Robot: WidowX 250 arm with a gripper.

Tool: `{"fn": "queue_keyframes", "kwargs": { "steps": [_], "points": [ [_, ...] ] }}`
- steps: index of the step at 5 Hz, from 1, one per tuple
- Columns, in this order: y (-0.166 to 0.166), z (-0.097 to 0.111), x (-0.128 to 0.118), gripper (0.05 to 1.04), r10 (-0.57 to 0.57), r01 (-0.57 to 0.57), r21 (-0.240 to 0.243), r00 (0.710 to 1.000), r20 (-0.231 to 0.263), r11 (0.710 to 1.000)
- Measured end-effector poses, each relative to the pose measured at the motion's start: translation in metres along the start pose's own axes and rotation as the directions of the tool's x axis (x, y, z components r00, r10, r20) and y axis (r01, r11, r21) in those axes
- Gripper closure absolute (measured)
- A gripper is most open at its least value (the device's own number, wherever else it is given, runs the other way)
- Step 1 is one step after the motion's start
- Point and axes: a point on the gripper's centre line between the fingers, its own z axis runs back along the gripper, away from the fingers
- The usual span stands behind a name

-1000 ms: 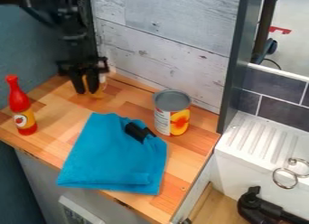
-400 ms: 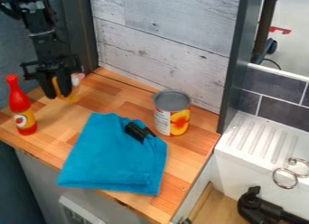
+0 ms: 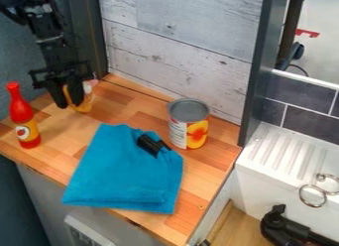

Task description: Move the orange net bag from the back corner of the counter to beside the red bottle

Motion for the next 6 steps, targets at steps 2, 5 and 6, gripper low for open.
{"fn": "queue_keyframes", "kwargs": {
  "steps": [2,5,6],
  "points": [
    [0.011,-0.028,-0.008,0.739,0.02,-0.015,0.041,0.992,-0.122,0.999],
    [0.012,-0.027,-0.01,0.391,0.019,-0.01,0.05,0.984,-0.174,0.999],
    [0.011,-0.02,-0.004,0.112,0.013,-0.005,0.052,0.989,-0.145,0.999]
  ]
}}
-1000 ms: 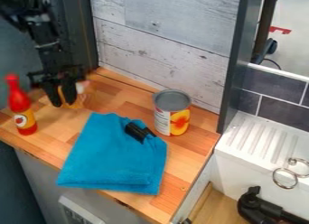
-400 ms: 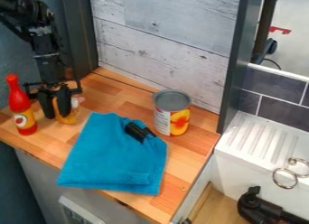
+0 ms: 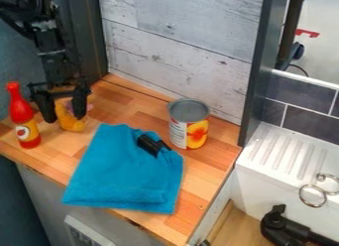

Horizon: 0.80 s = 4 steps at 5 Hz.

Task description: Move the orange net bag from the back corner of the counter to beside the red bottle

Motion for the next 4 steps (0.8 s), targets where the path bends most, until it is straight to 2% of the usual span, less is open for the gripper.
{"fn": "queue_keyframes", "kwargs": {
  "steps": [1,2,3,4],
  "points": [
    [-0.012,0.006,0.002,0.079,-0.033,0.033,0.014,0.999,0.005,0.999],
    [-0.035,0.026,-0.005,0.083,-0.106,0.105,0.08,0.994,0.016,0.991],
    [-0.057,0.05,-0.017,0.083,-0.181,0.174,0.16,0.983,0.031,0.972],
    [-0.08,0.064,-0.029,0.083,-0.253,0.243,0.243,0.967,0.012,0.939]
  ]
}}
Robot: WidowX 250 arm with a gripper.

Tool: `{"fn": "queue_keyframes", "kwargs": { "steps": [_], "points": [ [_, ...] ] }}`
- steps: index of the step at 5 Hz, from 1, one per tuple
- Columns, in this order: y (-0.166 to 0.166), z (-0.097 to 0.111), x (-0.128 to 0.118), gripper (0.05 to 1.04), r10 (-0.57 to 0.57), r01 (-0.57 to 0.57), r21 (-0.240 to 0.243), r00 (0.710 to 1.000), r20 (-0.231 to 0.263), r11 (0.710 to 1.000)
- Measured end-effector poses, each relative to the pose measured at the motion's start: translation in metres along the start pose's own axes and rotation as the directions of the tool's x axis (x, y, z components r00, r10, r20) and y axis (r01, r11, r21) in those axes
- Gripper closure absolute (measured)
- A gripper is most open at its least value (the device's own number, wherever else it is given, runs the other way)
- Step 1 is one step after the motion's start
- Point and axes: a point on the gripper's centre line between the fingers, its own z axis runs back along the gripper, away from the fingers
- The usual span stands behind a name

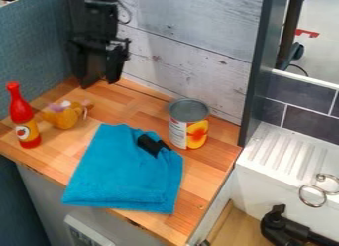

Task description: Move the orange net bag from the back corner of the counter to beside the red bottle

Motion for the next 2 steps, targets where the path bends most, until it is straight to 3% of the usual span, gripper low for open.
{"fn": "queue_keyframes", "kwargs": {
  "steps": [1,2],
  "points": [
    [-0.027,0.015,-0.005,0.083,-0.092,0.09,0.027,0.994,0.055,0.996],
    [-0.05,0.016,-0.019,0.083,-0.17,0.17,0.0,0.983,0.063,0.985]
  ]
}}
